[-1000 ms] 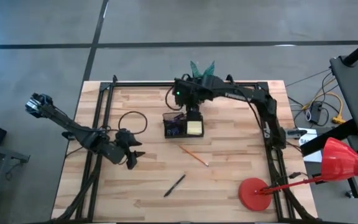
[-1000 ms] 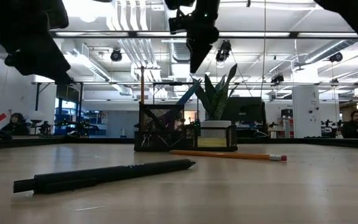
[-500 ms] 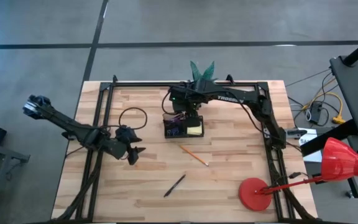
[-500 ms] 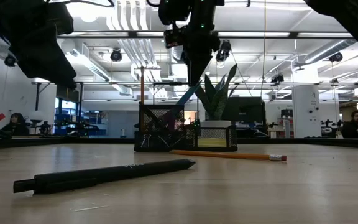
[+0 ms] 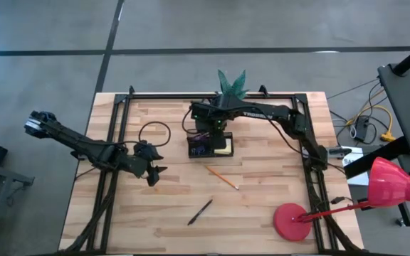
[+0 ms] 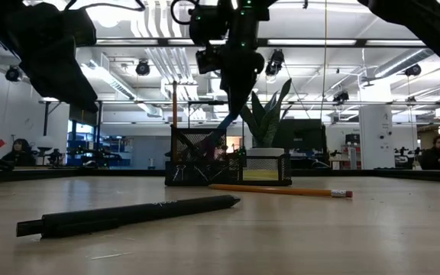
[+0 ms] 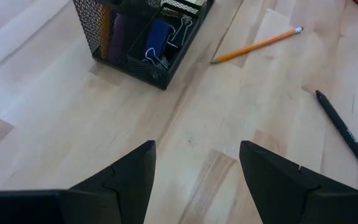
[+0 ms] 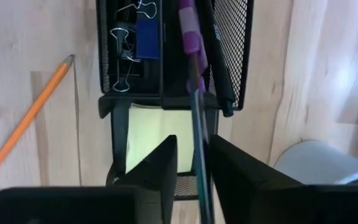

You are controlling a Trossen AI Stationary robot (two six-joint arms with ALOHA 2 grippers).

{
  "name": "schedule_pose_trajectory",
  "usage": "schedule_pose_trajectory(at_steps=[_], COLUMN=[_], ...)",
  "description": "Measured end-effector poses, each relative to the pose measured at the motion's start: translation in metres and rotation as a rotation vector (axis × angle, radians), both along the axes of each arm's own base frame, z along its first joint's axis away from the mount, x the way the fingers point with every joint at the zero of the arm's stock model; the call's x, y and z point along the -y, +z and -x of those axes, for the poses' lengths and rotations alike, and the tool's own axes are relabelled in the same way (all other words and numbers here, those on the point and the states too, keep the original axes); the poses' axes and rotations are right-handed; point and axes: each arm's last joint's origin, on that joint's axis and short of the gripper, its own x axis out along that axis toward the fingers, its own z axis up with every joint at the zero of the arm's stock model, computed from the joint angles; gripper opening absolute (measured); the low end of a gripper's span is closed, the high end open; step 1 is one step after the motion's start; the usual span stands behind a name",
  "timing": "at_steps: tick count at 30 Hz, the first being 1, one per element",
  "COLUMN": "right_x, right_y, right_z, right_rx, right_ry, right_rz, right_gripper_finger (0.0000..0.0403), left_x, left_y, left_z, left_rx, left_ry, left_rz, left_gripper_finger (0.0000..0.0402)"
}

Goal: Pick and place office supplies into organizer
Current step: Put the scissors into the desk organizer

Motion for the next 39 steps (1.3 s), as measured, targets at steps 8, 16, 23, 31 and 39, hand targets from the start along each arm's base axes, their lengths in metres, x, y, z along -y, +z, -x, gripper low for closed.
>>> schedule_pose_trajectory(at_steps=[8, 16, 23, 31, 39], right_x=[0.002, -0.002, -0.003, -0.023, -0.062], right_y=[-0.007, 0.026, 0.074, 0.125, 0.188], right_z=[-0.004, 0.007, 0.016, 0.047, 0.064], right_rx=[-0.007, 0.015, 0.141, 0.287, 0.723], right_ry=[-0.005, -0.091, -0.182, -0.329, -0.437], right_rz=[0.025, 0.024, 0.049, 0.119, 0.004], right_gripper_finger=[0.0014, 0.001, 0.0009, 0.0009, 0.0009], left_x=[0.0, 0.0, -0.001, -0.005, -0.016], left_y=[-0.001, -0.001, 0.005, 0.042, 0.081], left_z=[0.0, 0.0, -0.001, -0.002, 0.01], left_rx=[-0.003, -0.009, 0.011, 0.145, 0.289], left_ry=[0.0, -0.029, -0.017, 0.054, 0.186], left_rz=[-0.001, -0.032, -0.036, -0.19, -0.439], left_gripper_finger=[0.0218, 0.0218, 0.0218, 0.0218, 0.0218])
